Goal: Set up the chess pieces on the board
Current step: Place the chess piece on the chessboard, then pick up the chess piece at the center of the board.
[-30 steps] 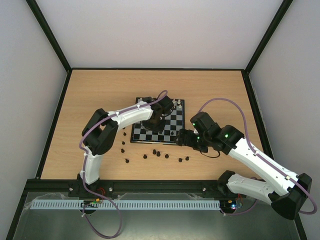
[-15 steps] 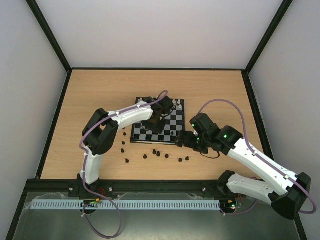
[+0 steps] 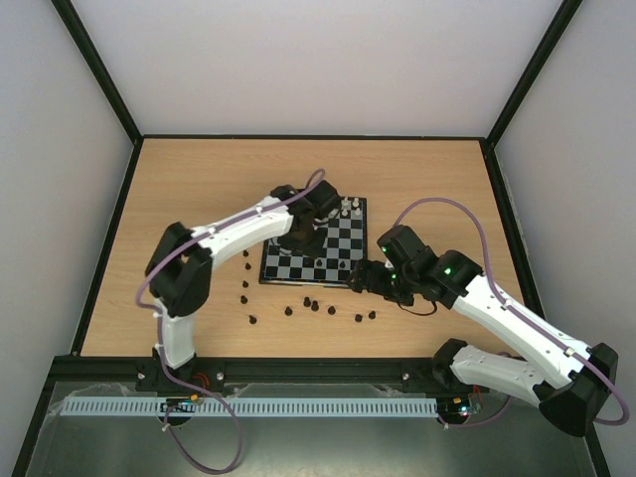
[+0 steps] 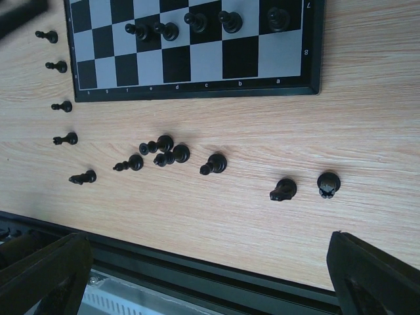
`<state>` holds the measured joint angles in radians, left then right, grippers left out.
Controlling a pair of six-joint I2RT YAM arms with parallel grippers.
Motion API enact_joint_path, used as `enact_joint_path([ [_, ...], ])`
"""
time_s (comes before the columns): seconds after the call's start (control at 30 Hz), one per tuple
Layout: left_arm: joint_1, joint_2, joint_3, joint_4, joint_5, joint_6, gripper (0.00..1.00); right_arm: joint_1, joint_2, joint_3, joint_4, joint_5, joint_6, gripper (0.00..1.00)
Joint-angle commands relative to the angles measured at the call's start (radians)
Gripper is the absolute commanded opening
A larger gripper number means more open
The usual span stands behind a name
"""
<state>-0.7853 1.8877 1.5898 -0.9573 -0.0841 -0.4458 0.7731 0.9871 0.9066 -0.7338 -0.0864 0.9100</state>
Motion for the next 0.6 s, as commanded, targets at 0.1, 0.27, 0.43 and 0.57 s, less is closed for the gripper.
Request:
enact_joint_path([
  [0.1,0.152,-0.251,-0.106,-0.076,-0.012,-0.017,0.85,0.005,-0.014,-0.021,-0.020,-0.018,0.007,0.99],
  [0.27,0.300,-0.308,-0.240,-0.031,-0.010,0.006,0.99,0.006,0.007,-0.026,-0.001,-0.037,0.001,0.98],
  [0.43,0.404,-0.294,-0.329,0.054,0.021,0.022,0.99,0.006,0.031,-0.018,0.003,-0.050,-0.008,0.99],
  [0.57,0.432,-0.246,-0.372,0.103,0.020,0.033,0.99,0.005,0.030,-0.017,0.000,-0.048,-0.008,0.99],
])
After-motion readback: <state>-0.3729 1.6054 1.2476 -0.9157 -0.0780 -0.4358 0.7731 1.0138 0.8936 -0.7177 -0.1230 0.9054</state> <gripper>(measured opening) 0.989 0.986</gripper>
